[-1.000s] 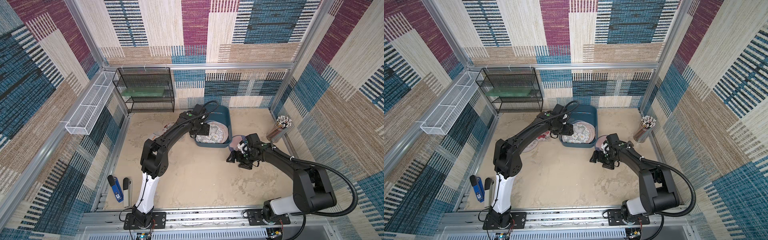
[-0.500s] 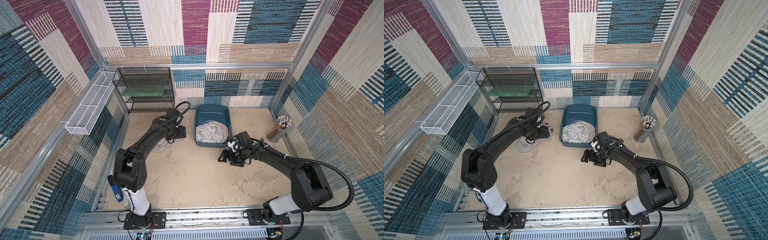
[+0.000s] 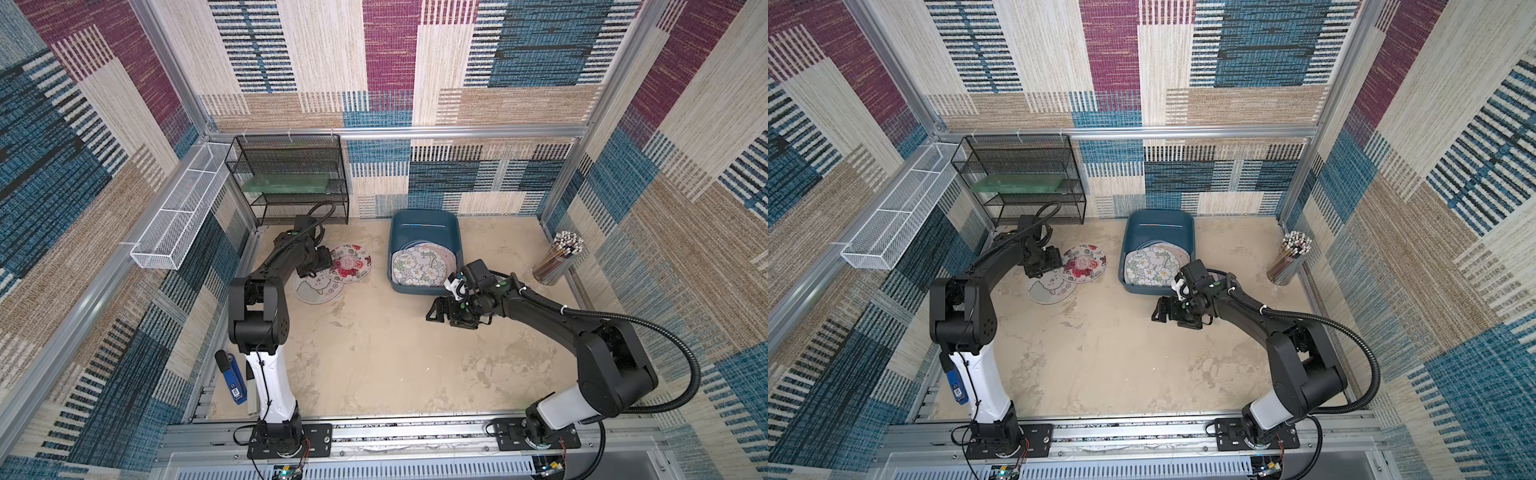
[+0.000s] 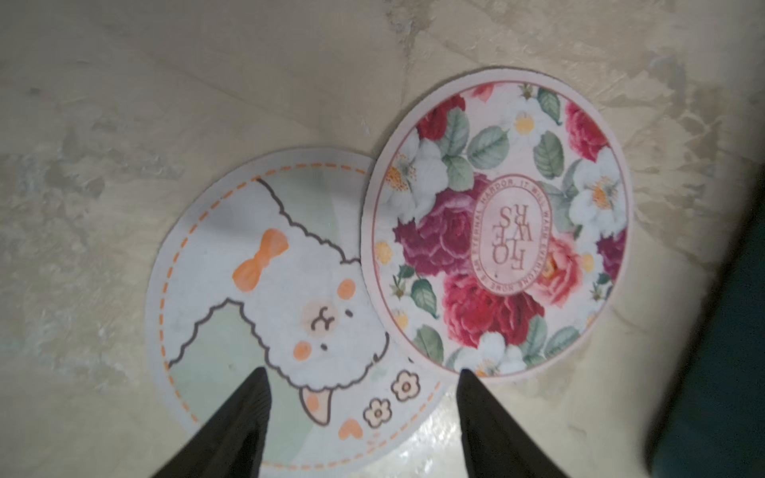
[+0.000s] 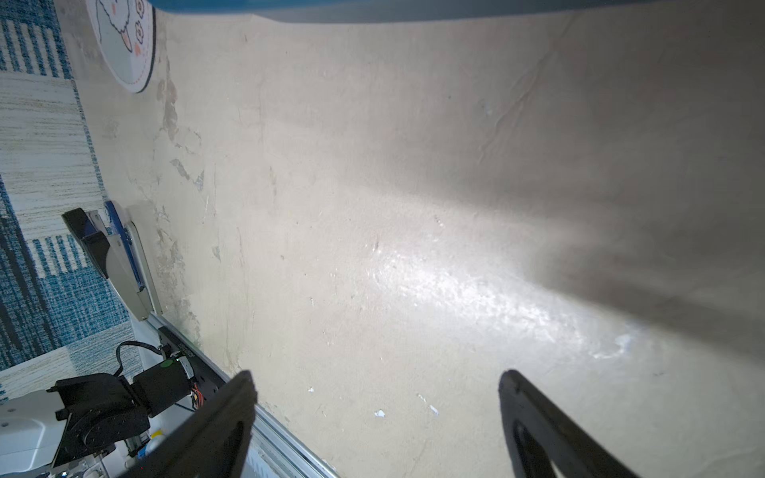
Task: Put the coasters into the storage box
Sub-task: Place the coaster in the storage box, then pick up the coaster from the center of the board.
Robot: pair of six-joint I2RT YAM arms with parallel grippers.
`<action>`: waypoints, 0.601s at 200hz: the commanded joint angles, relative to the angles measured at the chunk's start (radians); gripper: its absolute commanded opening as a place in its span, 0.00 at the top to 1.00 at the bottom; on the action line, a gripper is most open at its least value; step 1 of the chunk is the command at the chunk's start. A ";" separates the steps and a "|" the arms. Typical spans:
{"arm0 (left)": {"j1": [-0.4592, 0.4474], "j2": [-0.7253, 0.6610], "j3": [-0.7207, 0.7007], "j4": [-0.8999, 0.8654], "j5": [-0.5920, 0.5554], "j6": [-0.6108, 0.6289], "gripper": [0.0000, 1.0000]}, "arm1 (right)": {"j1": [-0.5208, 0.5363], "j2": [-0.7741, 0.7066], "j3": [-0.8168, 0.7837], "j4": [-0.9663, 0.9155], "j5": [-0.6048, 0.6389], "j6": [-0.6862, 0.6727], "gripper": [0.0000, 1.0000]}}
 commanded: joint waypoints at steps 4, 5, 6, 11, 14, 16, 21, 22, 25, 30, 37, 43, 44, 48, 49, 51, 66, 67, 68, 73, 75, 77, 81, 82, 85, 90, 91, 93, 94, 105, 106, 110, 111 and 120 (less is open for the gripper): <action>0.026 0.031 0.040 0.049 -0.035 0.030 0.29 | 0.000 -0.017 0.008 0.003 0.014 0.012 0.06; 0.027 0.032 0.040 0.049 -0.038 0.030 0.29 | 0.001 -0.018 0.008 0.003 0.015 0.012 0.06; 0.028 0.032 0.041 0.051 -0.040 0.030 0.29 | 0.000 -0.019 0.008 0.002 0.014 0.013 0.06; 0.032 0.035 0.045 0.058 -0.052 0.031 0.29 | 0.000 -0.022 0.005 0.002 0.016 0.015 0.06; 0.035 0.038 0.049 0.062 -0.058 0.032 0.29 | 0.000 -0.024 0.003 0.002 0.016 0.017 0.06; 0.036 0.039 0.051 0.063 -0.061 0.034 0.29 | 0.001 -0.025 0.002 0.002 0.016 0.018 0.06; 0.040 0.045 0.061 0.065 -0.070 0.039 0.29 | 0.001 -0.029 -0.002 0.002 0.016 0.020 0.06; 0.041 0.046 0.062 0.066 -0.071 0.040 0.29 | 0.001 -0.029 -0.002 0.002 0.016 0.020 0.06; 0.043 0.050 0.067 0.067 -0.075 0.043 0.29 | 0.000 -0.030 -0.003 0.000 0.016 0.020 0.06; 0.045 0.059 0.076 0.068 -0.080 0.048 0.29 | 0.000 -0.032 -0.005 0.000 0.016 0.021 0.06; 0.048 0.070 0.089 0.066 -0.087 0.058 0.30 | 0.000 -0.033 -0.010 0.000 0.016 0.023 0.06; 0.051 0.082 0.105 0.063 -0.095 0.063 0.30 | 0.000 -0.034 -0.012 -0.001 0.016 0.023 0.06; 0.051 0.083 0.107 0.062 -0.096 0.064 0.30 | 0.000 -0.034 -0.013 -0.001 0.016 0.022 0.06; 0.053 0.092 0.116 0.060 -0.095 0.067 0.31 | 0.001 -0.034 -0.013 -0.003 0.016 0.022 0.06; 0.054 0.094 0.117 0.060 -0.095 0.068 0.31 | 0.000 -0.034 -0.013 -0.003 0.016 0.022 0.06; 0.055 0.097 0.122 0.057 -0.095 0.068 0.31 | 0.000 -0.034 -0.014 -0.003 0.017 0.021 0.06; 0.062 0.123 0.139 0.060 -0.092 0.079 0.33 | -0.001 -0.034 -0.013 -0.007 0.016 0.021 0.06; 0.062 0.125 0.139 0.060 -0.093 0.079 0.33 | -0.001 -0.034 -0.014 -0.007 0.016 0.022 0.06; 0.062 0.126 0.141 0.061 -0.093 0.080 0.33 | -0.002 -0.034 -0.014 -0.007 0.016 0.021 0.06; 0.064 0.135 0.145 0.063 -0.094 0.084 0.34 | 0.000 -0.034 -0.013 -0.008 0.015 0.021 0.06; 0.066 0.137 0.147 0.064 -0.092 0.086 0.35 | -0.001 -0.034 -0.012 -0.009 0.015 0.021 0.06; 0.066 0.141 0.149 0.066 -0.089 0.088 0.35 | -0.001 -0.034 -0.012 -0.009 0.014 0.021 0.06; 0.069 0.147 0.153 0.067 -0.087 0.091 0.36 | -0.001 -0.034 -0.011 -0.010 0.014 0.022 0.06; 0.070 0.149 0.155 0.068 -0.087 0.091 0.36 | -0.001 -0.034 -0.010 -0.010 0.014 0.022 0.06; 0.071 0.155 0.158 0.067 -0.087 0.091 0.36 | -0.001 -0.034 -0.008 -0.010 0.012 0.021 0.06; 0.076 0.162 0.165 0.067 -0.082 0.094 0.37 | -0.002 -0.034 -0.006 -0.011 0.012 0.020 0.06; 0.077 0.164 0.166 0.068 -0.081 0.094 0.37 | -0.002 -0.034 -0.006 -0.012 0.011 0.020 0.06; 0.079 0.168 0.168 0.067 -0.078 0.095 0.38 | -0.002 -0.034 -0.006 -0.013 0.011 0.020 0.06; 0.080 0.169 0.169 0.067 -0.077 0.095 0.38 | -0.002 -0.034 -0.005 -0.013 0.012 0.020 0.06; 0.091 0.186 0.185 0.066 -0.064 0.098 0.39 | 0.000 -0.035 -0.001 -0.017 0.010 0.020 0.06; 0.092 0.187 0.187 0.066 -0.063 0.098 0.39 | 0.000 -0.034 -0.001 -0.017 0.009 0.021 0.06; 0.095 0.193 0.195 0.063 -0.060 0.099 0.39 | 0.000 -0.034 0.000 -0.018 0.008 0.020 0.06; 0.095 0.194 0.197 0.063 -0.060 0.100 0.39 | 0.000 -0.034 0.001 -0.018 0.008 0.021 0.06; 0.103 0.208 0.215 0.055 -0.050 0.108 0.39 | 0.000 -0.032 0.002 -0.018 0.006 0.020 0.06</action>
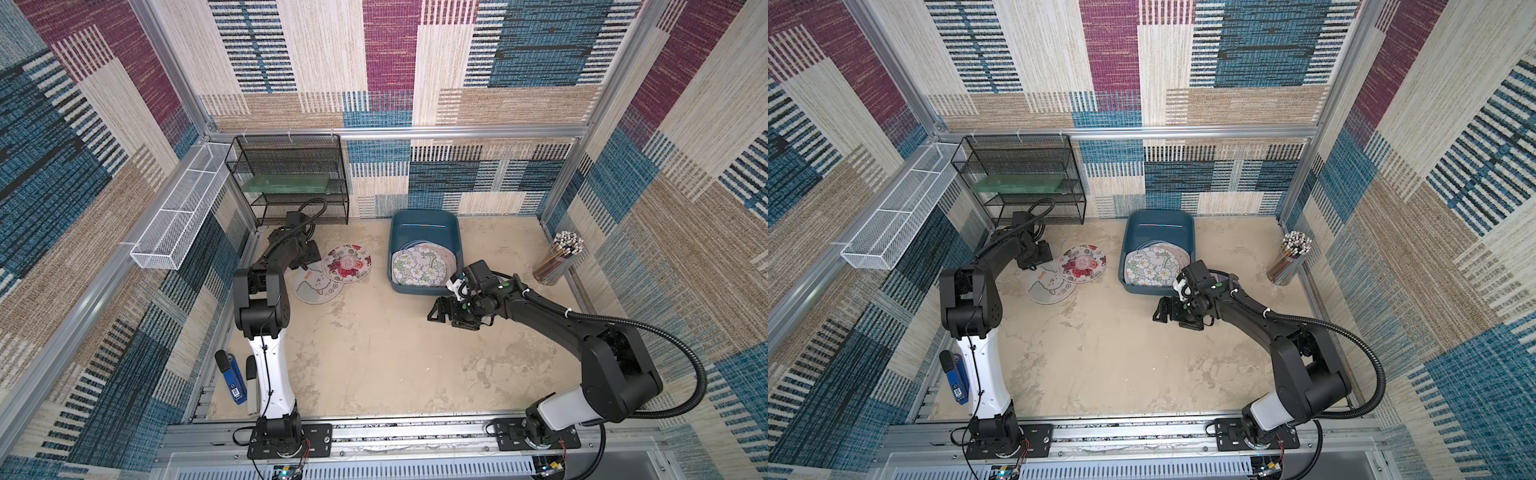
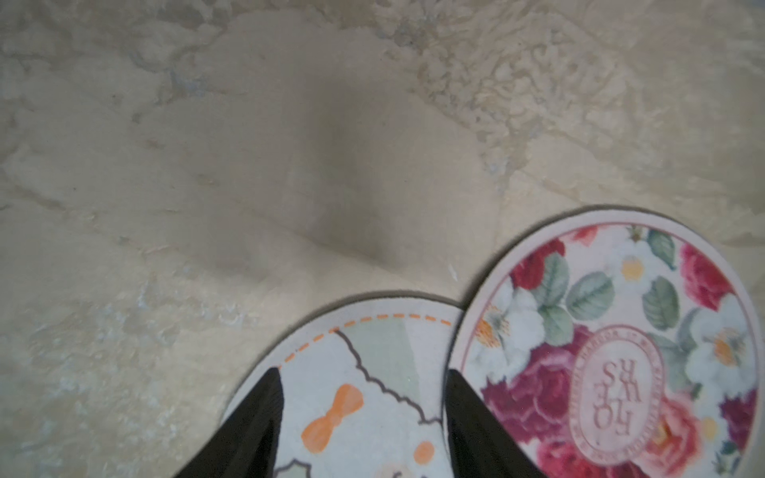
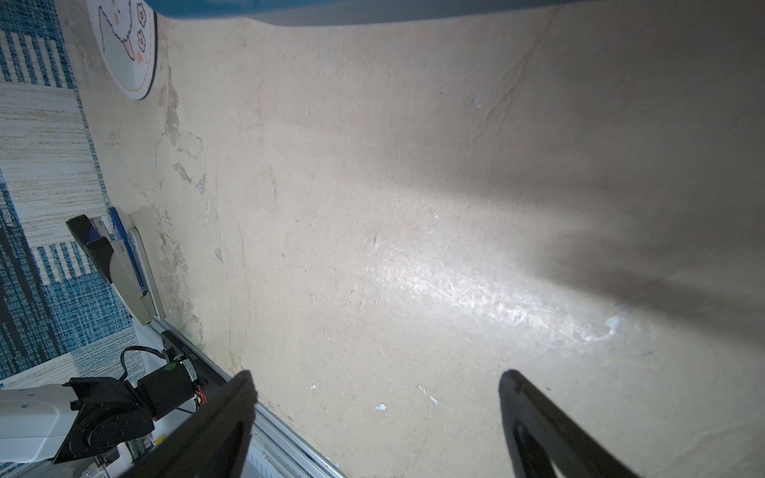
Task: Put the coasters into the storage box
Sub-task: Pick up the coaster from the center of the board.
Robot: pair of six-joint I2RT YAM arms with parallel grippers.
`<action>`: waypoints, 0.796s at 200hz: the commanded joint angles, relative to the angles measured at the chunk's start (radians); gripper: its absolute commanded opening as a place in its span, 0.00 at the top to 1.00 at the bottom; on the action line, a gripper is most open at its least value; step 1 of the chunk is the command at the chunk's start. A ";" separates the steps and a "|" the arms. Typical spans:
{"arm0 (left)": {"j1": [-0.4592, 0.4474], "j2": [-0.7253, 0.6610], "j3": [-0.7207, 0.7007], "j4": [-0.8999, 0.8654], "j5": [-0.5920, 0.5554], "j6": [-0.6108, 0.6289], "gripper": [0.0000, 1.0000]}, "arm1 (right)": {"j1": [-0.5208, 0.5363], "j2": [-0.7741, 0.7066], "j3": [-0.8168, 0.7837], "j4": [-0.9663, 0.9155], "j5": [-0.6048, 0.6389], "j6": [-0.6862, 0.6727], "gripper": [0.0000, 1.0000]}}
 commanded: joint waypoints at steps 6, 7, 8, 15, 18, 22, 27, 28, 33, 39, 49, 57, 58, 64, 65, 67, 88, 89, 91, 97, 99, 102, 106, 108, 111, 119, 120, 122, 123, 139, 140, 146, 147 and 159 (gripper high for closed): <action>0.018 0.032 0.048 -0.002 0.030 0.047 0.39 | 0.003 -0.004 0.012 -0.008 -0.007 0.005 0.06; 0.018 0.034 0.050 -0.002 0.032 0.049 0.39 | 0.002 -0.003 0.013 -0.008 -0.008 0.005 0.06; 0.019 0.036 0.051 -0.004 0.033 0.050 0.39 | 0.002 -0.003 0.013 -0.008 -0.008 0.005 0.06; 0.023 0.049 0.067 -0.012 0.045 0.056 0.39 | 0.003 -0.001 0.014 -0.006 -0.011 0.006 0.06; 0.025 0.055 0.074 -0.021 0.047 0.057 0.39 | 0.004 0.000 0.015 -0.006 -0.010 0.006 0.06; 0.026 0.064 0.085 -0.028 0.052 0.059 0.39 | 0.005 0.001 0.017 -0.004 -0.011 0.008 0.06; 0.029 0.073 0.095 -0.036 0.066 0.061 0.39 | 0.006 0.003 0.019 -0.004 -0.012 0.009 0.06; 0.030 0.076 0.096 -0.036 0.069 0.062 0.39 | 0.006 0.003 0.020 -0.003 -0.013 0.008 0.06; 0.033 0.086 0.104 -0.043 0.085 0.063 0.39 | 0.005 0.005 0.022 -0.001 -0.014 0.008 0.06; 0.037 0.093 0.109 -0.047 0.100 0.063 0.40 | 0.007 0.007 0.025 -0.001 -0.014 0.010 0.06; 0.040 0.104 0.111 -0.054 0.122 0.063 0.40 | 0.010 0.012 0.031 0.000 -0.015 0.012 0.06; 0.043 0.113 0.118 -0.066 0.146 0.062 0.40 | 0.012 0.015 0.037 0.000 -0.014 0.013 0.06; 0.044 0.114 0.119 -0.068 0.149 0.062 0.40 | 0.012 0.014 0.037 0.000 -0.014 0.013 0.06; 0.046 0.121 0.125 -0.079 0.163 0.062 0.40 | 0.014 0.016 0.042 0.001 -0.013 0.015 0.06; 0.046 0.121 0.127 -0.081 0.165 0.062 0.40 | 0.013 0.016 0.044 0.002 -0.014 0.015 0.06; 0.046 0.125 0.130 -0.086 0.170 0.062 0.40 | 0.014 0.017 0.044 0.002 -0.015 0.017 0.06; 0.055 0.152 0.160 -0.130 0.206 0.074 0.40 | 0.019 0.023 0.059 0.004 -0.014 0.022 0.06; 0.055 0.154 0.162 -0.132 0.206 0.074 0.40 | 0.018 0.023 0.060 0.005 -0.014 0.022 0.06; 0.057 0.158 0.165 -0.138 0.208 0.076 0.40 | 0.020 0.024 0.060 0.005 -0.013 0.022 0.06; 0.059 0.168 0.178 -0.157 0.211 0.079 0.40 | 0.020 0.025 0.063 0.005 -0.015 0.022 0.06; 0.059 0.170 0.182 -0.163 0.212 0.079 0.40 | 0.022 0.026 0.065 0.006 -0.014 0.023 0.06; 0.061 0.173 0.186 -0.168 0.213 0.080 0.40 | 0.022 0.025 0.066 0.006 -0.014 0.024 0.06; 0.063 0.175 0.185 -0.171 0.217 0.080 0.40 | 0.022 0.025 0.067 0.007 -0.013 0.024 0.06; 0.064 0.175 0.184 -0.171 0.219 0.081 0.40 | 0.022 0.026 0.068 0.007 -0.014 0.025 0.06; 0.066 0.177 0.181 -0.174 0.228 0.082 0.40 | 0.023 0.026 0.068 0.008 -0.013 0.025 0.06; 0.069 0.179 0.181 -0.185 0.246 0.085 0.40 | 0.023 0.027 0.069 0.009 -0.014 0.027 0.06; 0.069 0.179 0.181 -0.187 0.248 0.085 0.40 | 0.023 0.027 0.069 0.008 -0.014 0.027 0.06; 0.070 0.181 0.182 -0.191 0.254 0.086 0.40 | 0.023 0.027 0.070 0.009 -0.014 0.027 0.06; 0.070 0.180 0.183 -0.192 0.256 0.087 0.40 | 0.023 0.027 0.069 0.009 -0.014 0.027 0.06; 0.071 0.175 0.174 -0.224 0.290 0.101 0.40 | 0.025 0.026 0.072 0.010 -0.012 0.027 0.06; 0.071 0.174 0.172 -0.226 0.291 0.102 0.40 | 0.025 0.026 0.071 0.010 -0.012 0.027 0.06; 0.071 0.164 0.159 -0.231 0.300 0.106 0.40 | 0.024 0.024 0.071 0.010 -0.011 0.027 0.06; 0.070 0.162 0.155 -0.232 0.302 0.107 0.40 | 0.024 0.023 0.071 0.010 -0.010 0.027 0.06; 0.069 0.135 0.120 -0.242 0.316 0.118 0.40 | 0.024 0.022 0.072 0.014 -0.010 0.027 0.06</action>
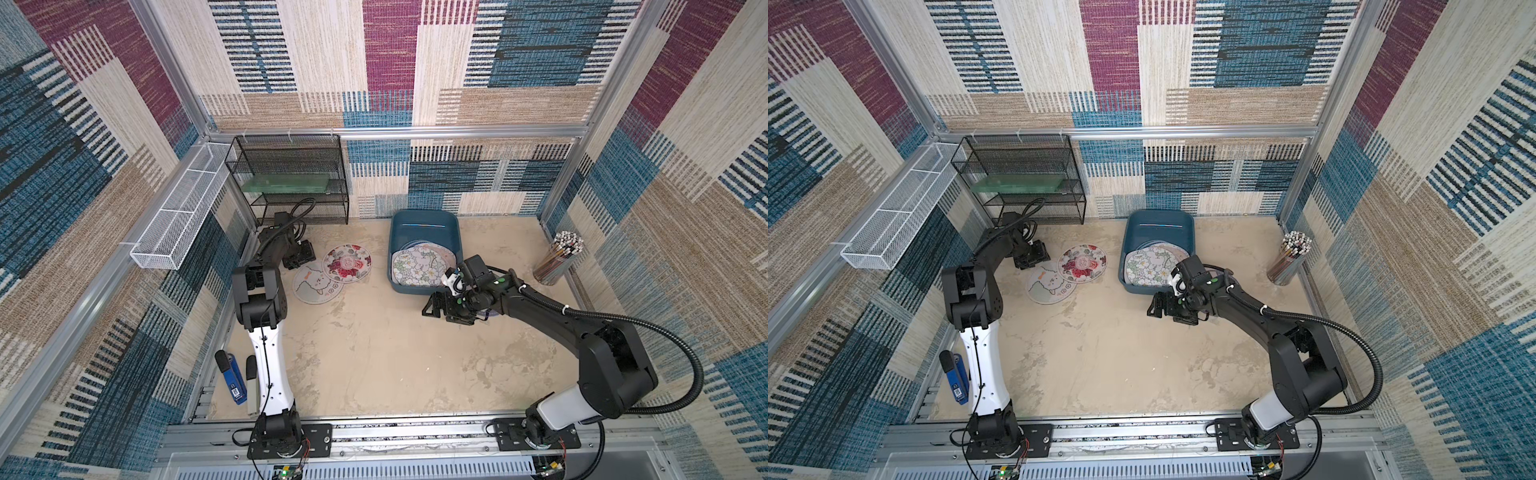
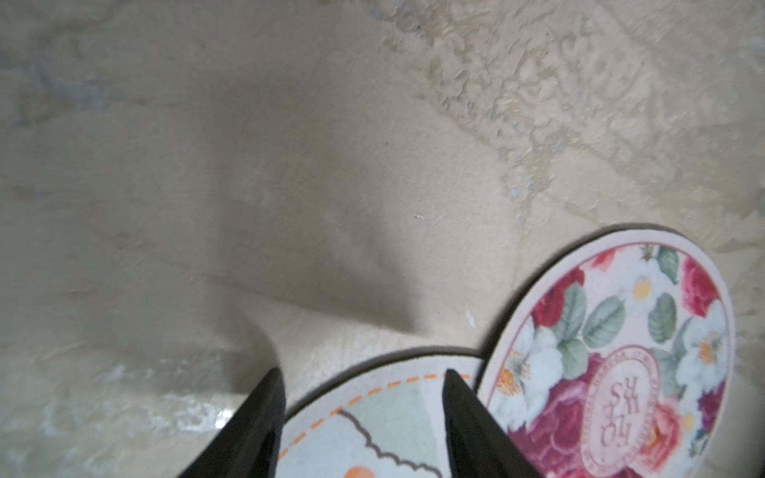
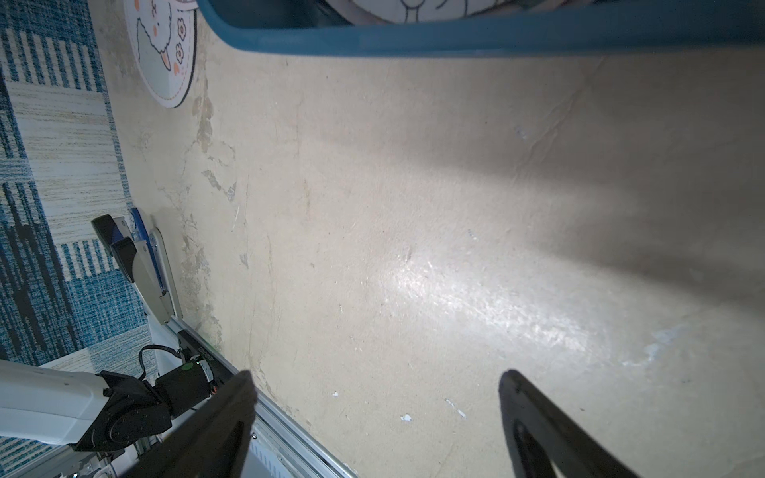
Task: Put the coasters into the storage box
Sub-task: Pick up the coaster from the center of the board.
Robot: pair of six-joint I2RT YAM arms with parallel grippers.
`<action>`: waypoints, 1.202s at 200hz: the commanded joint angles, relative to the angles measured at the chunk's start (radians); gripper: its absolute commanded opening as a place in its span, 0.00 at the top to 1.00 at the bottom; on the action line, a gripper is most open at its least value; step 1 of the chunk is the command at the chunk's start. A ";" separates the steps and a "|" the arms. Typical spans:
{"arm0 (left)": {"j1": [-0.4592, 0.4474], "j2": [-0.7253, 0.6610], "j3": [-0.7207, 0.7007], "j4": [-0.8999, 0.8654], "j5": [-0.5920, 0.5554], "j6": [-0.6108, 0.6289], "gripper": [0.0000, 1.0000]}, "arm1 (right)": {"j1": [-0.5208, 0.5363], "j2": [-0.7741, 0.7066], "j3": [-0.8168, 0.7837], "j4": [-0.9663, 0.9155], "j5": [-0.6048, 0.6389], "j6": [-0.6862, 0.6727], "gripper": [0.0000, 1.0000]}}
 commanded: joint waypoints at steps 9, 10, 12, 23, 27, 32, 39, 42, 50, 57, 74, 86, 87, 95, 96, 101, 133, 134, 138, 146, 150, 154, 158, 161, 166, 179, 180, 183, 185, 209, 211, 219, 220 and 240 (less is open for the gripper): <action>-0.004 -0.036 -0.079 -0.145 0.089 0.060 0.40 | -0.002 -0.002 0.007 0.020 -0.007 0.009 0.06; -0.005 -0.037 -0.082 -0.146 0.092 0.062 0.40 | -0.002 -0.002 0.006 0.020 -0.008 0.009 0.06; -0.004 -0.041 -0.086 -0.148 0.095 0.065 0.40 | -0.002 -0.003 0.007 0.022 -0.008 0.009 0.06; -0.004 -0.059 -0.122 -0.153 0.117 0.077 0.40 | -0.006 0.002 0.007 0.031 -0.014 0.006 0.06; -0.003 -0.065 -0.135 -0.152 0.123 0.081 0.40 | -0.006 0.003 0.008 0.034 -0.015 0.006 0.06; -0.004 -0.072 -0.151 -0.153 0.131 0.085 0.40 | -0.006 0.007 0.009 0.037 -0.018 0.005 0.06; -0.004 -0.078 -0.170 -0.153 0.143 0.090 0.40 | -0.007 0.011 0.013 0.040 -0.019 0.001 0.06; -0.003 -0.080 -0.179 -0.152 0.148 0.092 0.41 | -0.008 0.013 0.015 0.040 -0.021 0.000 0.06; -0.004 -0.087 -0.202 -0.153 0.162 0.094 0.41 | -0.009 0.019 0.021 0.042 -0.024 -0.004 0.06; -0.005 -0.096 -0.224 -0.152 0.181 0.098 0.41 | -0.011 0.021 0.026 0.040 -0.026 -0.009 0.06; -0.015 -0.125 -0.270 -0.153 0.214 0.108 0.41 | -0.014 0.023 0.038 0.036 -0.028 -0.019 0.06; -0.029 -0.145 -0.295 -0.158 0.224 0.114 0.41 | -0.019 0.019 0.036 0.035 -0.032 -0.025 0.06; -0.030 -0.146 -0.296 -0.159 0.224 0.115 0.41 | -0.020 0.018 0.036 0.035 -0.033 -0.026 0.06; -0.041 -0.156 -0.306 -0.173 0.235 0.120 0.41 | -0.023 0.016 0.031 0.035 -0.036 -0.029 0.06; -0.043 -0.157 -0.307 -0.173 0.237 0.121 0.41 | -0.024 0.016 0.030 0.035 -0.037 -0.031 0.06; -0.050 -0.160 -0.312 -0.183 0.245 0.125 0.41 | -0.026 0.015 0.029 0.036 -0.039 -0.034 0.06; -0.113 -0.180 -0.363 -0.222 0.241 0.142 0.41 | -0.044 0.009 0.016 0.033 -0.054 -0.059 0.06; -0.115 -0.180 -0.366 -0.223 0.241 0.142 0.41 | -0.045 0.008 0.015 0.033 -0.054 -0.060 0.06; -0.120 -0.185 -0.378 -0.223 0.240 0.141 0.41 | -0.048 0.007 0.015 0.032 -0.057 -0.064 0.06; -0.134 -0.196 -0.402 -0.222 0.225 0.136 0.41 | -0.052 0.004 0.015 0.027 -0.057 -0.070 0.06; -0.141 -0.202 -0.414 -0.222 0.217 0.133 0.41 | -0.056 0.003 0.015 0.027 -0.059 -0.073 0.06; -0.147 -0.208 -0.426 -0.221 0.214 0.131 0.41 | -0.059 0.000 0.013 0.025 -0.060 -0.076 0.06; -0.153 -0.215 -0.437 -0.216 0.211 0.128 0.41 | -0.064 -0.002 0.012 0.025 -0.062 -0.079 0.06; -0.157 -0.220 -0.446 -0.215 0.206 0.124 0.41 | -0.065 -0.004 0.011 0.025 -0.063 -0.081 0.06; -0.166 -0.229 -0.461 -0.207 0.197 0.117 0.41 | -0.068 -0.008 0.009 0.024 -0.065 -0.083 0.06; -0.181 -0.255 -0.502 -0.179 0.194 0.091 0.41 | -0.079 -0.017 -0.001 0.023 -0.070 -0.088 0.06; -0.182 -0.257 -0.504 -0.177 0.194 0.089 0.41 | -0.079 -0.018 -0.001 0.023 -0.070 -0.088 0.06; -0.185 -0.262 -0.512 -0.168 0.195 0.080 0.41 | -0.080 -0.020 -0.004 0.024 -0.071 -0.089 0.06; -0.187 -0.266 -0.518 -0.164 0.196 0.074 0.41 | -0.081 -0.021 -0.004 0.023 -0.072 -0.090 0.06; -0.222 -0.303 -0.584 -0.102 0.183 -0.011 0.40 | -0.092 -0.036 -0.019 0.022 -0.078 -0.099 0.06; -0.226 -0.305 -0.590 -0.096 0.182 -0.019 0.40 | -0.092 -0.036 -0.019 0.022 -0.079 -0.098 0.06; -0.238 -0.318 -0.613 -0.073 0.178 -0.055 0.40 | -0.096 -0.040 -0.022 0.022 -0.082 -0.102 0.06; -0.240 -0.320 -0.617 -0.071 0.177 -0.059 0.40 | -0.096 -0.040 -0.022 0.023 -0.082 -0.101 0.06; -0.262 -0.356 -0.690 0.017 0.168 -0.158 0.39 | -0.099 -0.040 -0.028 0.028 -0.089 -0.106 0.06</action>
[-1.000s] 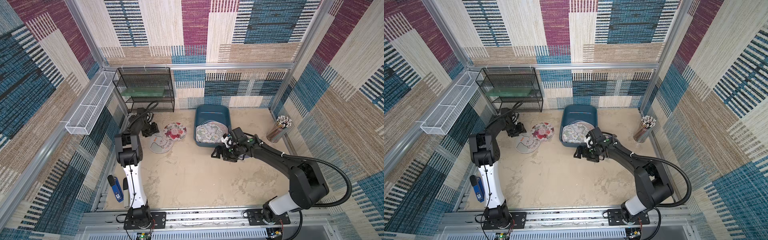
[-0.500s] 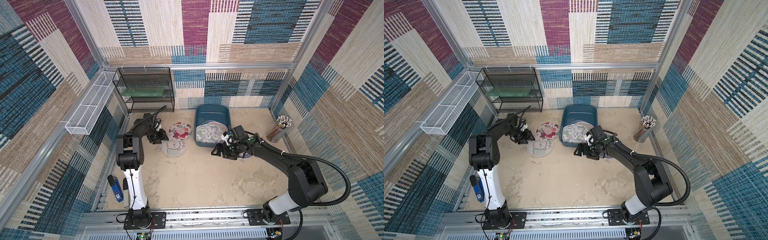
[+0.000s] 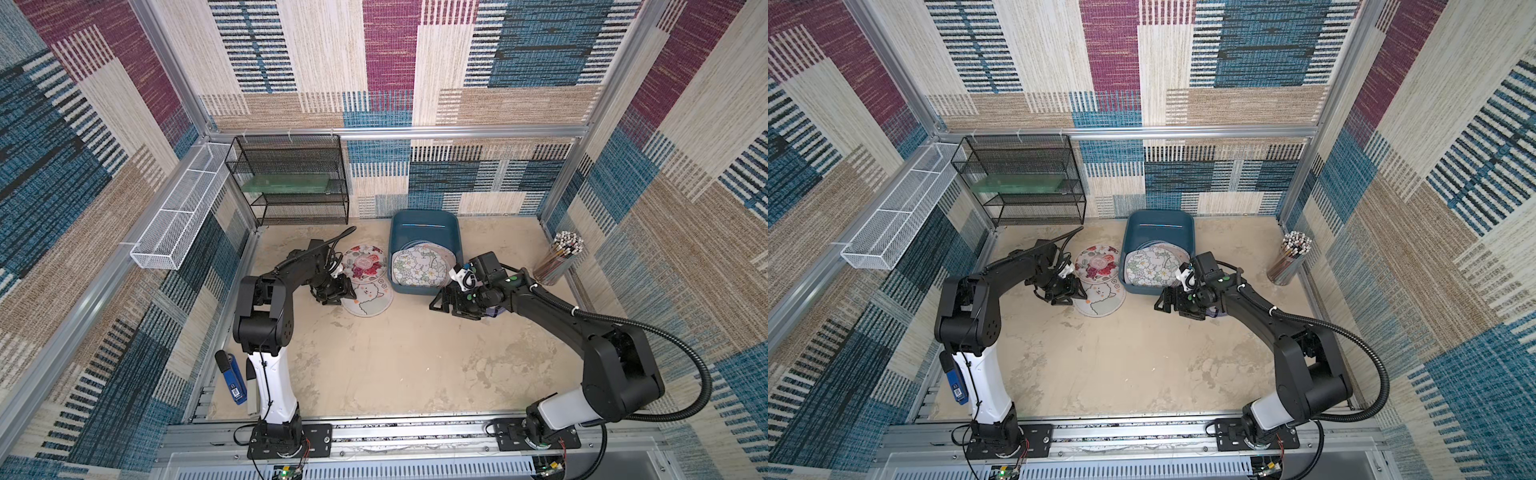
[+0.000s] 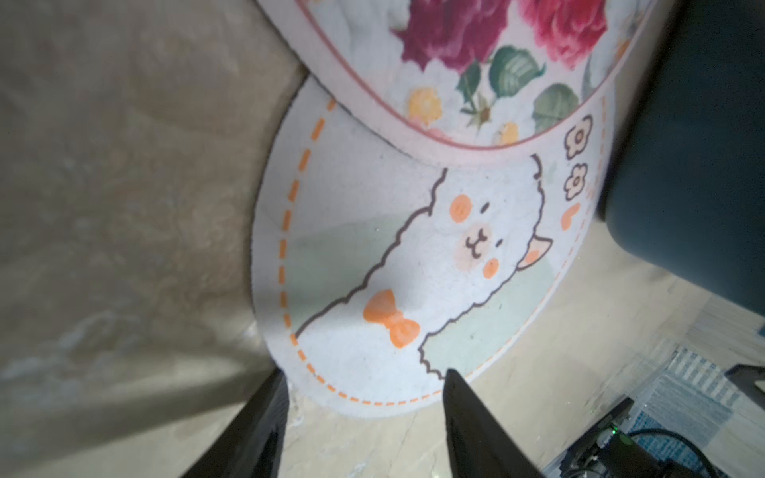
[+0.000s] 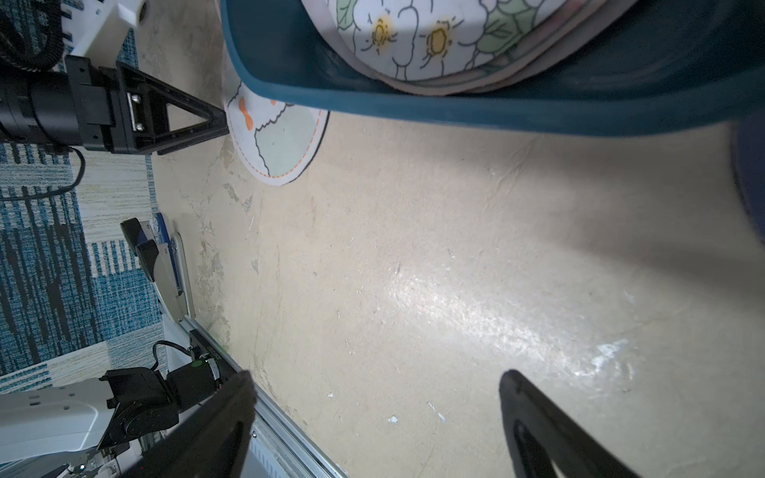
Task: Put the coasters into the storage box
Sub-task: Pick up the coaster from the center of the board.
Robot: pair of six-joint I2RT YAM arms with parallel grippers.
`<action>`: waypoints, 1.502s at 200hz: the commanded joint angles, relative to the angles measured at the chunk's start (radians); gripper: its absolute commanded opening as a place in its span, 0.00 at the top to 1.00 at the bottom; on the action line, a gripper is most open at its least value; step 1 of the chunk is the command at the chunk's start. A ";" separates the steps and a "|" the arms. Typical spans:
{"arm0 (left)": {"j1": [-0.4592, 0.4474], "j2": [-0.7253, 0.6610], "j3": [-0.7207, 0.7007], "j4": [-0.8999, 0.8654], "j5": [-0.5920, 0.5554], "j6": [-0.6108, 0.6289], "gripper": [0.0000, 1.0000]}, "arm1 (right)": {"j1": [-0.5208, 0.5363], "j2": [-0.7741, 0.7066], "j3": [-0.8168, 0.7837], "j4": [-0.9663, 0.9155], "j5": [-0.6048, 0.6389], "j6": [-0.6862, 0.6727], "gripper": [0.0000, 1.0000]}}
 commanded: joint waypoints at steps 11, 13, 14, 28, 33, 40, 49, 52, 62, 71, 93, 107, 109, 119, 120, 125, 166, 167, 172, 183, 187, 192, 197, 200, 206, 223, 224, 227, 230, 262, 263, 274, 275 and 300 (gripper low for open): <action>-0.033 -0.010 -0.107 0.059 -0.099 -0.188 0.39 | 0.001 -0.001 -0.001 0.016 -0.021 -0.022 0.06; -0.036 -0.010 -0.110 0.064 -0.101 -0.193 0.38 | 0.003 0.001 0.000 0.017 -0.020 -0.024 0.06; -0.038 -0.011 -0.112 0.066 -0.101 -0.194 0.38 | 0.005 0.002 0.001 0.017 -0.020 -0.024 0.06; -0.060 -0.006 -0.117 0.072 -0.130 -0.212 0.39 | 0.018 0.017 0.014 0.021 -0.014 -0.027 0.06; -0.067 -0.005 -0.117 0.072 -0.140 -0.217 0.40 | 0.023 0.024 0.018 0.025 -0.016 -0.028 0.06; -0.075 -0.004 -0.121 0.079 -0.151 -0.225 0.41 | 0.030 0.032 0.024 0.028 -0.018 -0.025 0.06; -0.083 -0.008 -0.126 0.089 -0.165 -0.242 0.42 | 0.033 0.036 0.027 0.034 -0.019 -0.023 0.06; -0.084 -0.011 -0.130 0.095 -0.169 -0.247 0.43 | 0.034 0.039 0.030 0.035 -0.020 -0.022 0.06; -0.087 -0.021 -0.147 0.121 -0.175 -0.272 0.44 | 0.037 0.042 0.032 0.040 -0.022 -0.020 0.06; -0.092 -0.027 -0.161 0.146 -0.172 -0.293 0.44 | 0.038 0.045 0.034 0.041 -0.021 -0.019 0.06; -0.115 -0.027 -0.165 0.179 -0.175 -0.324 0.46 | 0.038 0.050 0.035 0.042 -0.024 -0.020 0.06; -0.125 -0.037 -0.172 0.202 -0.175 -0.344 0.51 | 0.038 0.050 0.036 0.039 -0.024 -0.022 0.06; -0.125 -0.040 -0.175 0.206 -0.175 -0.348 0.52 | 0.037 0.050 0.036 0.039 -0.024 -0.021 0.06; -0.127 -0.052 -0.184 0.220 -0.179 -0.362 0.55 | 0.036 0.049 0.036 0.036 -0.021 -0.023 0.06; -0.127 -0.054 -0.186 0.221 -0.180 -0.363 0.56 | 0.036 0.048 0.036 0.036 -0.021 -0.022 0.06; -0.127 -0.061 -0.192 0.226 -0.183 -0.367 0.58 | 0.035 0.046 0.034 0.037 -0.021 -0.022 0.06; -0.127 -0.119 -0.213 0.223 -0.195 -0.375 0.77 | 0.032 0.043 0.025 0.046 -0.021 -0.016 0.06; -0.127 -0.121 -0.213 0.223 -0.195 -0.375 0.78 | 0.032 0.043 0.025 0.046 -0.021 -0.015 0.06; -0.127 -0.129 -0.213 0.220 -0.194 -0.373 0.81 | 0.032 0.044 0.024 0.047 -0.022 -0.015 0.06; -0.127 -0.147 -0.214 0.214 -0.192 -0.372 0.87 | 0.032 0.048 0.022 0.052 -0.025 -0.015 0.06; -0.127 -0.155 -0.215 0.211 -0.192 -0.370 0.90 | 0.031 0.050 0.023 0.054 -0.025 -0.015 0.06; -0.127 -0.165 -0.215 0.206 -0.192 -0.369 0.91 | 0.032 0.052 0.022 0.054 -0.027 -0.015 0.06; -0.128 -0.176 -0.214 0.202 -0.189 -0.367 0.92 | 0.032 0.056 0.023 0.058 -0.029 -0.015 0.06; -0.128 -0.182 -0.213 0.199 -0.187 -0.365 0.93 | 0.032 0.057 0.024 0.059 -0.030 -0.015 0.06; -0.128 -0.197 -0.213 0.193 -0.185 -0.361 0.96 | 0.032 0.062 0.025 0.062 -0.032 -0.016 0.06; -0.131 -0.240 -0.197 0.160 -0.178 -0.348 1.00 | 0.031 0.071 0.029 0.067 -0.036 -0.015 0.06; -0.131 -0.242 -0.196 0.158 -0.177 -0.347 1.00 | 0.031 0.071 0.029 0.067 -0.036 -0.016 0.06; -0.131 -0.250 -0.191 0.150 -0.177 -0.343 1.00 | 0.031 0.072 0.029 0.068 -0.037 -0.016 0.06; -0.131 -0.258 -0.187 0.142 -0.174 -0.341 1.00 | 0.030 0.073 0.029 0.069 -0.038 -0.016 0.06; -0.142 -0.340 -0.111 0.040 -0.168 -0.314 1.00 | 0.020 0.077 0.029 0.067 -0.046 -0.025 0.06; -0.142 -0.341 -0.108 0.037 -0.167 -0.314 1.00 | 0.020 0.078 0.028 0.067 -0.046 -0.026 0.06; -0.146 -0.359 -0.076 0.008 -0.165 -0.306 1.00 | 0.013 0.077 0.025 0.067 -0.048 -0.028 0.06; -0.146 -0.360 -0.074 0.007 -0.165 -0.305 1.00 | 0.013 0.077 0.024 0.067 -0.049 -0.028 0.06; -0.161 -0.379 0.020 -0.066 -0.162 -0.295 1.00 | -0.005 0.066 0.009 0.063 -0.055 -0.037 0.06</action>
